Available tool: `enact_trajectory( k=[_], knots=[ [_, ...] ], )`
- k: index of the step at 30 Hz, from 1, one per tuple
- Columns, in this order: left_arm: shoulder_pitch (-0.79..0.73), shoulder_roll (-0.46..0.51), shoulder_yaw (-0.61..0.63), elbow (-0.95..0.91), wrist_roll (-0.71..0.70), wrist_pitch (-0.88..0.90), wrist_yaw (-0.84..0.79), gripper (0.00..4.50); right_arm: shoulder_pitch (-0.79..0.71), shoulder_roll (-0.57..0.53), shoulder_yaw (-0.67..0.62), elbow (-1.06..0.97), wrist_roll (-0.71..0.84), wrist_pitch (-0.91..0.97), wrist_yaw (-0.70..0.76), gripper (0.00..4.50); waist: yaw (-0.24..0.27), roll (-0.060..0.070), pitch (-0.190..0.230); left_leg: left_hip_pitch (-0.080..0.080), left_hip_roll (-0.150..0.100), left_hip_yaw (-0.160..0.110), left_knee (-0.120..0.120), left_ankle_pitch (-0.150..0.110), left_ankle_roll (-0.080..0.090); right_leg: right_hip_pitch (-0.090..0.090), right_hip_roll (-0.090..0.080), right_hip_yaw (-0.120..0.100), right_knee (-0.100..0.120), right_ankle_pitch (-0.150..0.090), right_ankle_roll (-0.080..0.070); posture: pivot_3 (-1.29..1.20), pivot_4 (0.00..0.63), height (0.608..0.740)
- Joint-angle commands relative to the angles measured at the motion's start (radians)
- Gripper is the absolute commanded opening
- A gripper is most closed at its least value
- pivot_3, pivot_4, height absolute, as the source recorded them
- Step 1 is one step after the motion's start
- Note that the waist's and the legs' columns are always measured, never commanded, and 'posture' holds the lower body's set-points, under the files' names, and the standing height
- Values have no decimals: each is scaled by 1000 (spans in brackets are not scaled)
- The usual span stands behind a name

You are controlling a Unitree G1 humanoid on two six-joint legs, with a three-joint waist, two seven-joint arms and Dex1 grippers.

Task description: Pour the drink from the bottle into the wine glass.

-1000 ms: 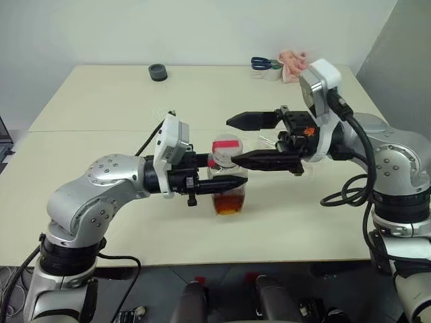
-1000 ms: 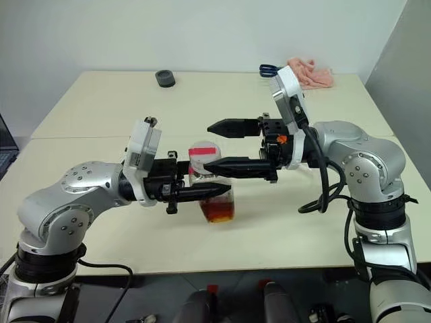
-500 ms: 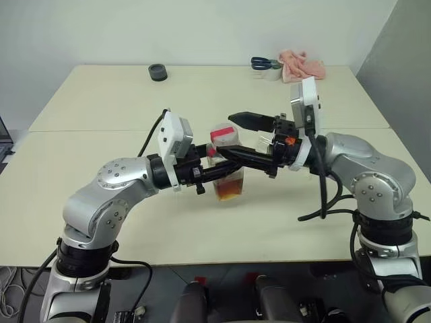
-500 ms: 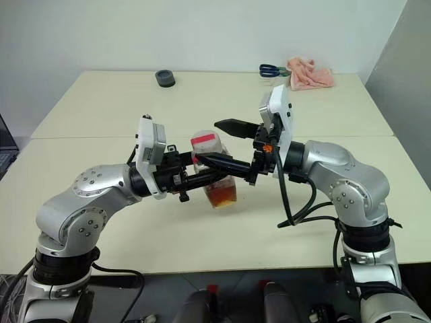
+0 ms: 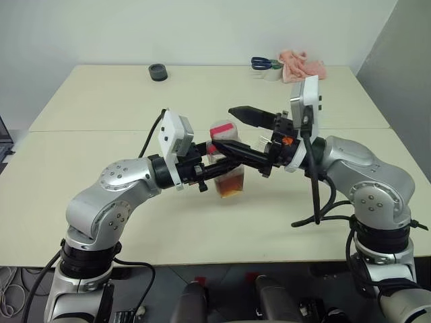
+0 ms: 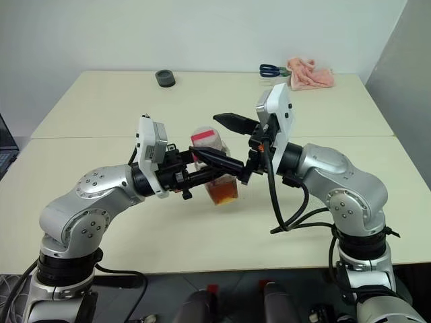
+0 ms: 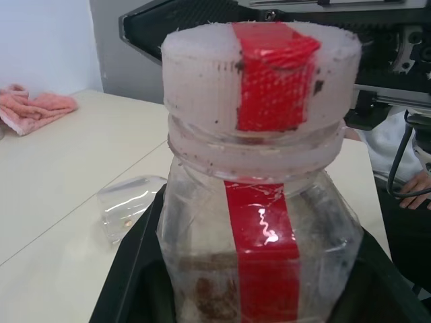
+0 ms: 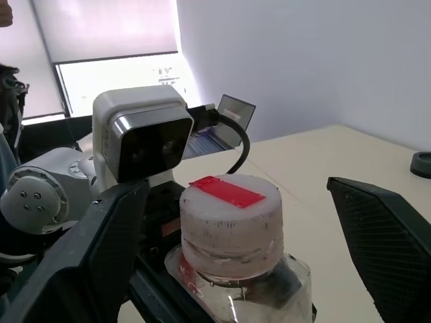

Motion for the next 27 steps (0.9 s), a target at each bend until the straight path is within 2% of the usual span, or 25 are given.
enact_trajectory(
  k=[1,5,6,10,18,25,27],
  knots=[
    [-24,-3,15,-26,-7,-17,-2,1922,-4,2,-15,-31,21,-9,-7,3251,0,0,0,0,0,0,0,0,0,0,0,0,0,0,0,0,150,740],
    [-22,1,11,-27,-1,-20,-5,1922,-3,4,-10,-28,25,-12,-9,1844,0,0,0,0,0,0,0,0,0,0,0,0,0,0,0,0,150,740],
    [-21,2,10,-28,-1,-20,-7,1922,-2,4,-7,-28,24,-12,-9,1747,0,0,0,0,0,0,0,0,0,0,0,0,0,0,0,0,150,740],
    [-19,4,10,-31,0,-19,-8,1922,3,8,-2,-25,13,-24,-8,1749,0,0,0,0,0,0,0,0,0,0,0,0,0,0,0,0,150,740],
    [19,10,18,-63,-17,-1,-4,1922,-85,24,-61,39,-28,-122,-1,1749,-1,0,0,0,0,0,0,0,0,0,0,0,0,0,0,0,150,740],
    [32,16,27,-70,-26,8,-8,1922,-95,-5,-60,81,-10,-132,108,1749,0,0,0,0,0,0,0,0,0,0,0,0,0,0,0,0,150,740],
    [38,23,33,-72,-31,14,-10,1922,-99,-32,-44,86,-46,-160,153,1749,0,0,0,0,0,0,0,0,0,0,0,0,0,0,0,0,150,740]
  ],
)
